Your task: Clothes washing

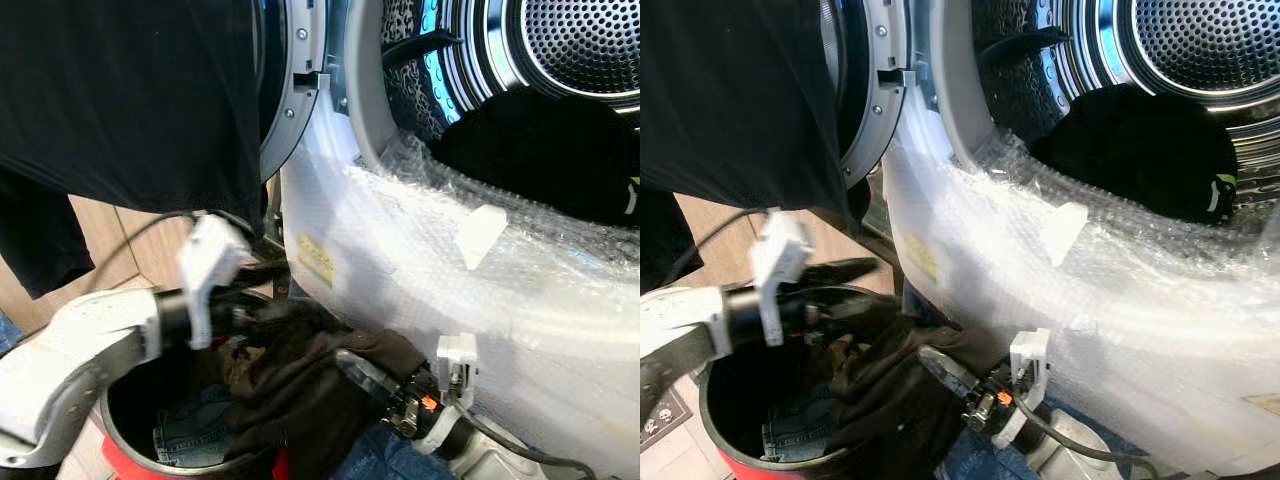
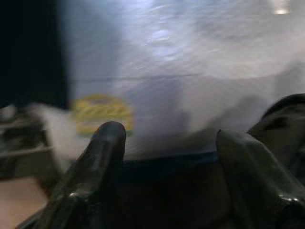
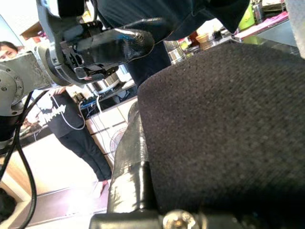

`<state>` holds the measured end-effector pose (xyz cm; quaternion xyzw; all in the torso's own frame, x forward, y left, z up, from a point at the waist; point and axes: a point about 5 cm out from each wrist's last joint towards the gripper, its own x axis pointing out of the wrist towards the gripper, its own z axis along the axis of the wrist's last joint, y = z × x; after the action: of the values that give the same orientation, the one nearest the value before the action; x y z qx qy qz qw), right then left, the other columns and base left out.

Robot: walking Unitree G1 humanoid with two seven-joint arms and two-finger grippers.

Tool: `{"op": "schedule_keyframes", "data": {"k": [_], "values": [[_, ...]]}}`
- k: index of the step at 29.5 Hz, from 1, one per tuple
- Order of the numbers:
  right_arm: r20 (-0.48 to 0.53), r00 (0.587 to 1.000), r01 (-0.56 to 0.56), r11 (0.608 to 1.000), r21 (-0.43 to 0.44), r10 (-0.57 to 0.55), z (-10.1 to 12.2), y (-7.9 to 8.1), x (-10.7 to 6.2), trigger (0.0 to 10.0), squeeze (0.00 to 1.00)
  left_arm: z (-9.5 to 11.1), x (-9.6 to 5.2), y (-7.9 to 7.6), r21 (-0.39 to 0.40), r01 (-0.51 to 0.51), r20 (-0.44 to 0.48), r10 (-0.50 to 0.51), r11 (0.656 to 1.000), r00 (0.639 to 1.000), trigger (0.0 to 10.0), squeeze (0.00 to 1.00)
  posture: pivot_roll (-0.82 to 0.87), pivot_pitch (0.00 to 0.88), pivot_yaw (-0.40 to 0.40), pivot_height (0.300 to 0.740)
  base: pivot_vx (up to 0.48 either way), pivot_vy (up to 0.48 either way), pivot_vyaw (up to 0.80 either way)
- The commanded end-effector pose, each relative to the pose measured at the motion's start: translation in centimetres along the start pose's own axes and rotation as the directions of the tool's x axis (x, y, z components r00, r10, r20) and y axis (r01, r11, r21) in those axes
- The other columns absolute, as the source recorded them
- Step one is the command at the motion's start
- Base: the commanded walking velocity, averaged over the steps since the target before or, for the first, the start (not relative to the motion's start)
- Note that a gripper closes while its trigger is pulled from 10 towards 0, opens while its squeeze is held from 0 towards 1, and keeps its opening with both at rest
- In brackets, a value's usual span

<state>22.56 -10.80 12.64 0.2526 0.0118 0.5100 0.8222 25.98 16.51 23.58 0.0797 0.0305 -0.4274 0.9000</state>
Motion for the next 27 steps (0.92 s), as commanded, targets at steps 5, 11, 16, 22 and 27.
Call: {"op": "schedule_keyframes", "data": {"k": [5, 11, 16, 22, 27], "values": [[0.04, 0.998, -0.049, 0.998, -0.049, 0.051, 2.0, 0.5, 0.2, 0.0, 0.0, -3.0, -0.9, 2.4, -0.057, -0.318, -0.051, 0.315, 0.946, 0.948, 10.0, 1.0, 0.18, 0.036, -0.057, 0.74, 0.0, 0.0, 0.0], [0.04, 0.998, -0.05, 0.998, -0.049, 0.052, 2.0, 0.5, 0.2, 0.0, 0.0, -3.0, -1.0, 2.4, -0.057, -0.32, -0.052, 0.318, 0.946, 0.947, 10.0, 1.0, 0.18, 0.036, -0.057, 0.74, 0.0, 0.0, 0.0], [0.134, 0.983, -0.105, 0.986, -0.132, 0.123, 5.7, 1.3, 0.7, 0.0, 0.0, -7.3, -1.6, 3.9, -0.091, -0.548, -0.093, 0.541, 0.831, 0.836, 10.0, 0.0, 0.18, 0.054, -0.064, 0.74, 0.0, 0.0, 0.0], [0.171, 0.974, -0.125, 0.981, -0.151, 0.15, 6.8, 1.9, 0.9, 0.0, 0.0, -9.0, -1.7, 4.5, -0.11, -0.673, -0.068, 0.67, 0.731, 0.739, 10.0, 0.0, 0.18, 0.054, -0.064, 0.74, 0.0, 0.0, 0.0], [0.17, 0.974, -0.126, 0.981, -0.146, 0.15, 6.9, 1.9, 0.9, 0.0, 0.0, -9.1, -1.6, 4.5, -0.106, -0.679, -0.056, 0.677, 0.726, 0.734, 10.0, 0.0, 0.18, 0.054, -0.064, 0.74, 0.0, 0.0, 0.0]]}}
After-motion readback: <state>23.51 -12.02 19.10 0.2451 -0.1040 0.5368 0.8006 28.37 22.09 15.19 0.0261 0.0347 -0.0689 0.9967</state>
